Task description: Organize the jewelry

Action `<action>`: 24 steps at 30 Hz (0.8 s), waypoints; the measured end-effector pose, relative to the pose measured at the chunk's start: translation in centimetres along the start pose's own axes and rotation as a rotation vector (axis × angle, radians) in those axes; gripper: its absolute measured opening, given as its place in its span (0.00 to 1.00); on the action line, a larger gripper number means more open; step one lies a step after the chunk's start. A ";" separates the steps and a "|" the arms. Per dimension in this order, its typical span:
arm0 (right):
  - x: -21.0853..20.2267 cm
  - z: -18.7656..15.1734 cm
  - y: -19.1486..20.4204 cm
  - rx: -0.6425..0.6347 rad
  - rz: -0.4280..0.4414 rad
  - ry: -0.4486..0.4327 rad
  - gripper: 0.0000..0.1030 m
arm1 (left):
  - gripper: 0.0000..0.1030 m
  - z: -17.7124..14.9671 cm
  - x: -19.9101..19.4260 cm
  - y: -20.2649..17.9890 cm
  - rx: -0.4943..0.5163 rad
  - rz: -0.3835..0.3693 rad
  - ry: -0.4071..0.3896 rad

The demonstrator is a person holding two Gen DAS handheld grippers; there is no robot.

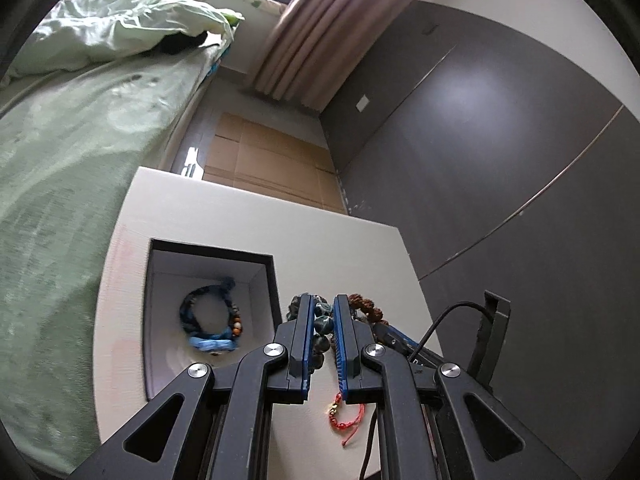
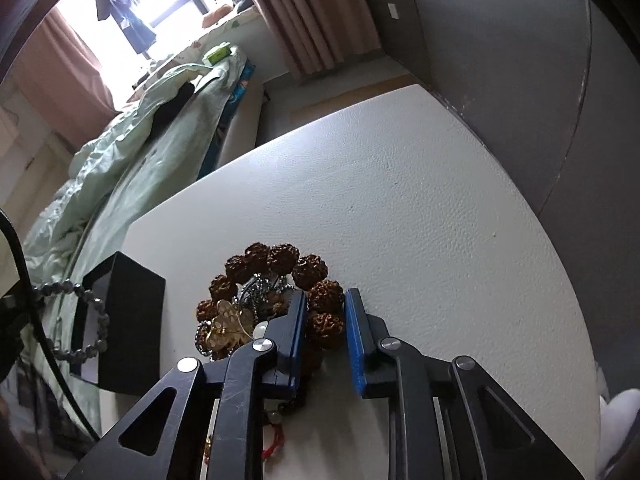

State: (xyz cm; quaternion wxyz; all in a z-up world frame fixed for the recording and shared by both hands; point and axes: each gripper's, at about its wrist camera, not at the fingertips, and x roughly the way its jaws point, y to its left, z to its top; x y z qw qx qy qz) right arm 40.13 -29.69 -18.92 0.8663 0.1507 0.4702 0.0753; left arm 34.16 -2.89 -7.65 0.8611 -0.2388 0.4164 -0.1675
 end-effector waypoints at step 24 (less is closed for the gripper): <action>-9.5 2.0 12.9 -0.274 0.041 -0.165 0.19 | 0.60 0.6 -2.8 5.0 -0.102 -0.097 -0.071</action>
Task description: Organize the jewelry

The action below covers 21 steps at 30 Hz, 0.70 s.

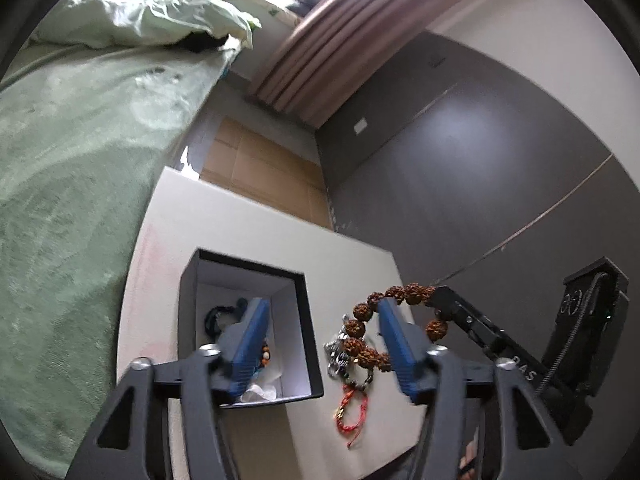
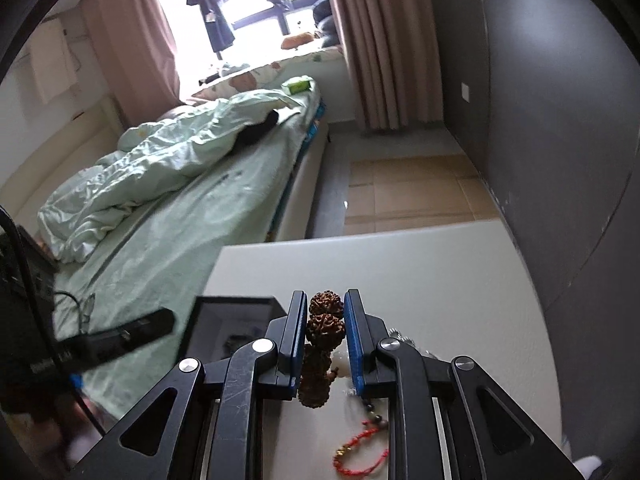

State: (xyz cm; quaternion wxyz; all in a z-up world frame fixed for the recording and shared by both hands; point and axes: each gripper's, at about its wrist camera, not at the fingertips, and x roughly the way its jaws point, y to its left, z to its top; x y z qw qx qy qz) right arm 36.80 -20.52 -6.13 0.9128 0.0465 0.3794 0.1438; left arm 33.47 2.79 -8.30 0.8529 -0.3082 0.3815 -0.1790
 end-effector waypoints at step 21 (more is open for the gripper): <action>0.4 2.3 9.4 -0.082 0.151 0.008 0.19 | 0.61 1.7 -6.2 4.1 -0.081 0.079 -0.114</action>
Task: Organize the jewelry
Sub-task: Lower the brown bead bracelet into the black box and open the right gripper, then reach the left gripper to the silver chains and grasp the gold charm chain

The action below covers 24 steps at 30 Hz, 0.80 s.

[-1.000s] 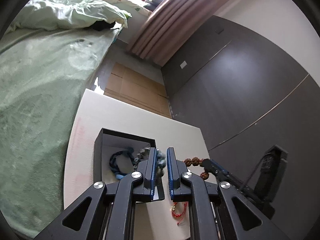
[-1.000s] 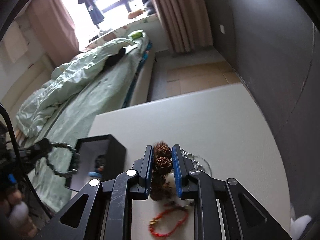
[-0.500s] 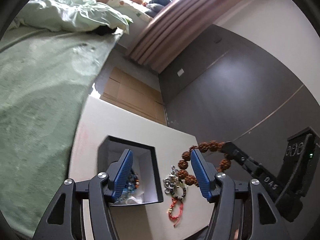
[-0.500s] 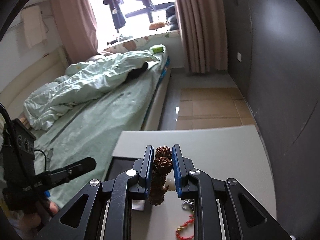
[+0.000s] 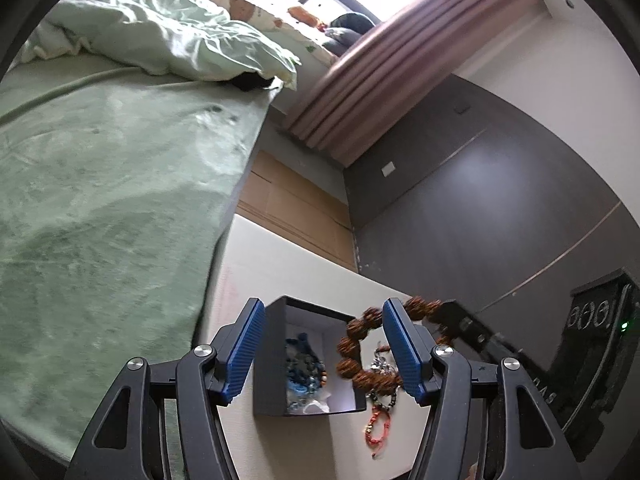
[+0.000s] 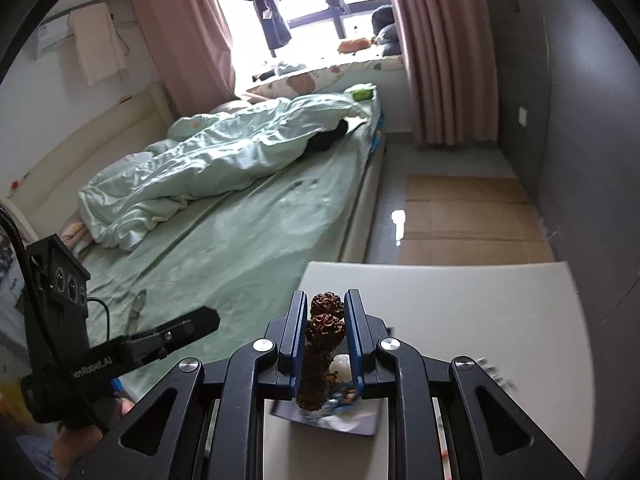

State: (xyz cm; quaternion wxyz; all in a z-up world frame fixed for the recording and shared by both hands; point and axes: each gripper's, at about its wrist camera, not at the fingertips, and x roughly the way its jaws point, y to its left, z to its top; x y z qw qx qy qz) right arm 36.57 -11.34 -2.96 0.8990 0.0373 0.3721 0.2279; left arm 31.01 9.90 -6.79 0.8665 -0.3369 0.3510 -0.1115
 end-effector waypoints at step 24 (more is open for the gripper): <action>-3.9 -7.4 -9.6 0.345 0.024 -0.073 0.87 | 0.87 -2.6 1.5 -4.7 0.082 0.015 -0.074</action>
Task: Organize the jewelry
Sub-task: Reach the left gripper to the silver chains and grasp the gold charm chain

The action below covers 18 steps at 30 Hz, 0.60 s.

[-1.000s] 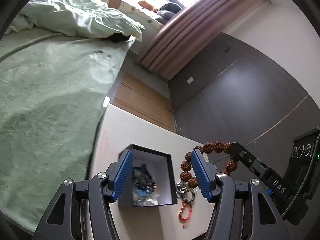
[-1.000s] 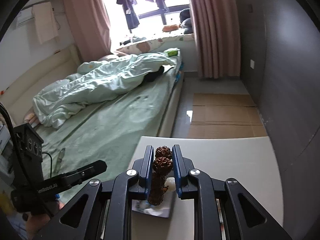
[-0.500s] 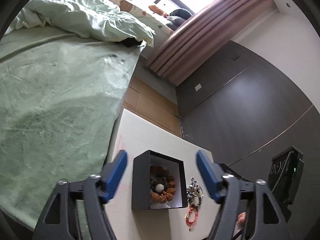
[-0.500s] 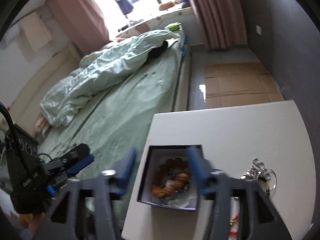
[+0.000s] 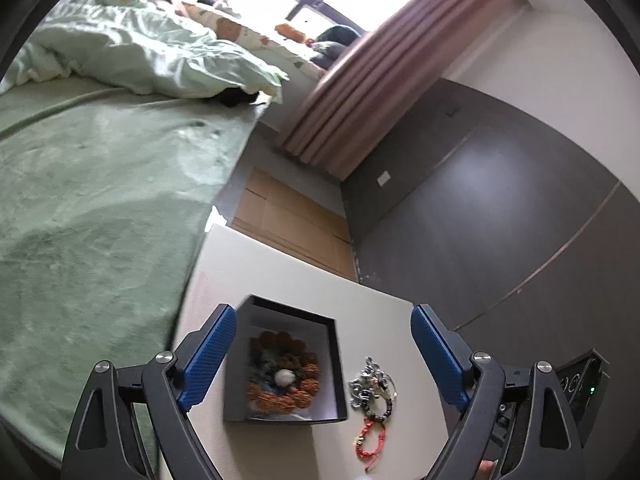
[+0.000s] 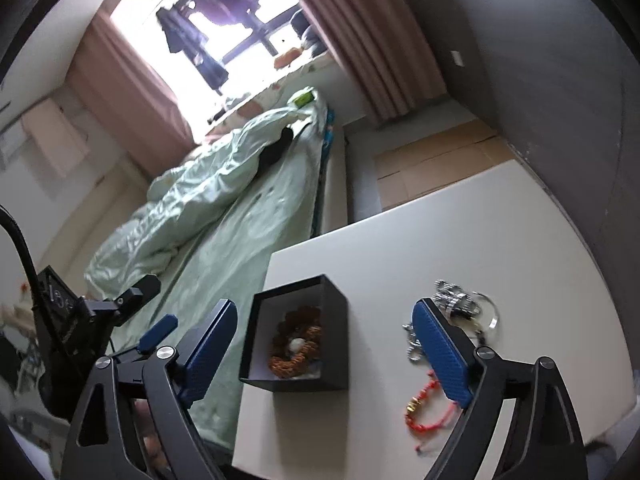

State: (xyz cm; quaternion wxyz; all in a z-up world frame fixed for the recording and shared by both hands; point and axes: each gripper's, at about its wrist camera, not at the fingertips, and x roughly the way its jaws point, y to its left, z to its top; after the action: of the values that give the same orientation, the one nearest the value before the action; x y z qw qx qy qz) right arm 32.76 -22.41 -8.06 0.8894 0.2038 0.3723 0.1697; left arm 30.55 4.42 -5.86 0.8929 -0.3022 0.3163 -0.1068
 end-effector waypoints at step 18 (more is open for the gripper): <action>-4.4 -1.6 -9.0 0.104 -0.020 -0.076 0.87 | 0.87 -4.4 3.4 -7.8 0.255 0.038 0.116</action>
State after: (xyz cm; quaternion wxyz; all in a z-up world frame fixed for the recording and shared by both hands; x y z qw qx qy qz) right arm 30.03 -31.72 -10.86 0.8927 0.2526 0.3485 0.1335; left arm 30.48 -5.18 -5.51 0.9062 -0.1735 0.3567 -0.1466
